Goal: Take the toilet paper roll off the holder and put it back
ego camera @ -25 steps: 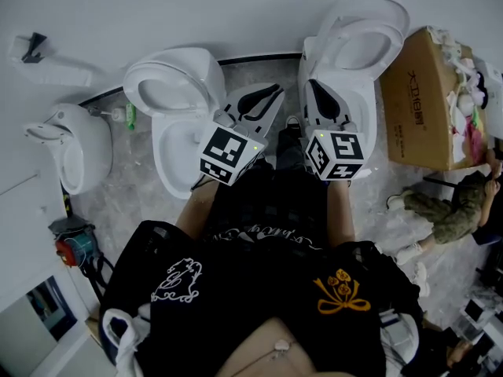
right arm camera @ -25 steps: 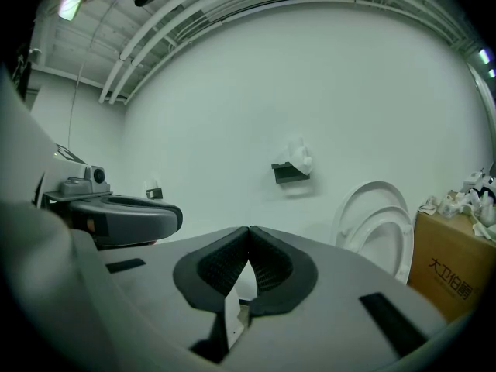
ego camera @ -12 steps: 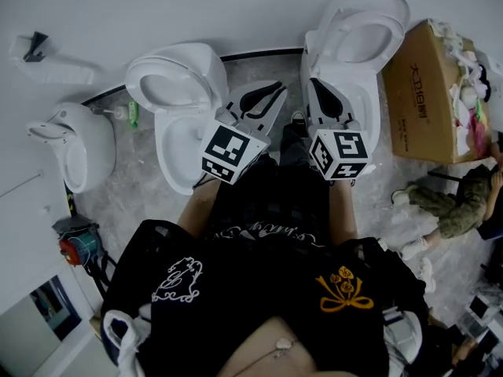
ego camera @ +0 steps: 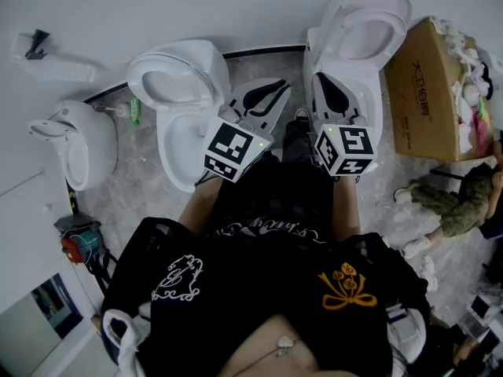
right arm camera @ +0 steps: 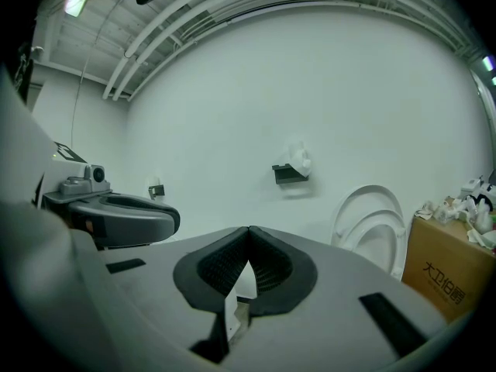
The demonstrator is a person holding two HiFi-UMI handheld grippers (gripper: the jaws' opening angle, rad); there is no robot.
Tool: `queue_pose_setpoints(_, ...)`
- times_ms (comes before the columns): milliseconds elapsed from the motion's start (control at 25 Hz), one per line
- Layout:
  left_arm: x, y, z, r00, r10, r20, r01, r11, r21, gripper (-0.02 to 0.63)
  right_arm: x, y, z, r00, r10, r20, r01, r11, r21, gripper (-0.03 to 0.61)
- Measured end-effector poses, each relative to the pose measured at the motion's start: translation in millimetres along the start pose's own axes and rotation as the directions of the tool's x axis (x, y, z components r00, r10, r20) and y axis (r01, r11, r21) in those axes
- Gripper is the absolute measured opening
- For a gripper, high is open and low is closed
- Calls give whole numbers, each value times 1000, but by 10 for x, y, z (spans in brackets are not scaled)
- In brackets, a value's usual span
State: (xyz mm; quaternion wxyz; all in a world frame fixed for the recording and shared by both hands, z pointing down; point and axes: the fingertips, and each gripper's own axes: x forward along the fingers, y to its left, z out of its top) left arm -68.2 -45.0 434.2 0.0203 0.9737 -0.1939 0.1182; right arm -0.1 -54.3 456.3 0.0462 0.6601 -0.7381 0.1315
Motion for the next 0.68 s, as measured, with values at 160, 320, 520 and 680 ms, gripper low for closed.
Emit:
queue_pose_setpoints(160, 11, -1, 10, 1000, -4, 1, 4, 1000, 2, 40, -3, -45, 12, 1000, -13, -1, 13, 1000, -1, 12)
queue_pose_setpoints(320, 57, -37, 16, 1000, -16, 0, 16, 1000, 5, 40, -4, -90, 14, 1000, -18, 0, 18, 1000, 2, 12)
queue_pose_setpoints(520, 113, -62, 43, 1000, -22, 1, 22, 1000, 9, 40, -4, -163, 31, 1000, -24, 0, 24, 1000, 6, 14)
queue_pose_setpoints(680, 139, -68, 62, 1000, -18, 2, 18, 1000, 9, 40, -21, -202, 46, 1000, -25, 3, 25, 1000, 6, 12)
